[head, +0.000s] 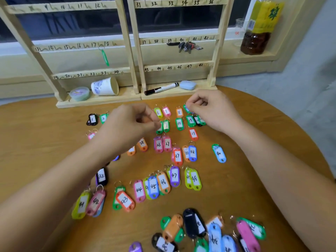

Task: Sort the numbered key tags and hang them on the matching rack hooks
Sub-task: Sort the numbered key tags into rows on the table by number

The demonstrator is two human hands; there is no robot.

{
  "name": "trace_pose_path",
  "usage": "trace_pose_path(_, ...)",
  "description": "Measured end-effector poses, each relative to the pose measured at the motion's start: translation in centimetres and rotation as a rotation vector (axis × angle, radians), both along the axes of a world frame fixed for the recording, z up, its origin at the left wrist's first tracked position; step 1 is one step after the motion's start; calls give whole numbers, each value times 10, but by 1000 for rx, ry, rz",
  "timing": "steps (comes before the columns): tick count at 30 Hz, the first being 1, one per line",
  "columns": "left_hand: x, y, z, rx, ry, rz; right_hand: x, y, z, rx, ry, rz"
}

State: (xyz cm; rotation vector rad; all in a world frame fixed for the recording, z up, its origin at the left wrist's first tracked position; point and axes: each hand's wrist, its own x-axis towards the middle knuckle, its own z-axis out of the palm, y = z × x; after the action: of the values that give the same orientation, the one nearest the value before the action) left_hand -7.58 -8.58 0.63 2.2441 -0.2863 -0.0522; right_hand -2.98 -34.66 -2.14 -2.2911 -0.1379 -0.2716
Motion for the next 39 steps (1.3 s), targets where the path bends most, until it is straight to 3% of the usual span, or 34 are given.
trace_pose_path(7,-73,8,-9,-12,5,-92,-103,-6,2,57,59,104)
trace_pose_path(14,-137,31,-14,51,28,-177,-199,5,0,-58,127,276)
trace_pose_path(19,-177,58,-20,111,-5,-242,-250,29,-9,-253,-24,298)
trace_pose_path(34,-251,90,-77,399,-353,-391,-328,69,-56,-479,-248,397)
trace_pose_path(39,-262,94,-87,413,-474,-414,-335,68,-67,-505,-343,422)
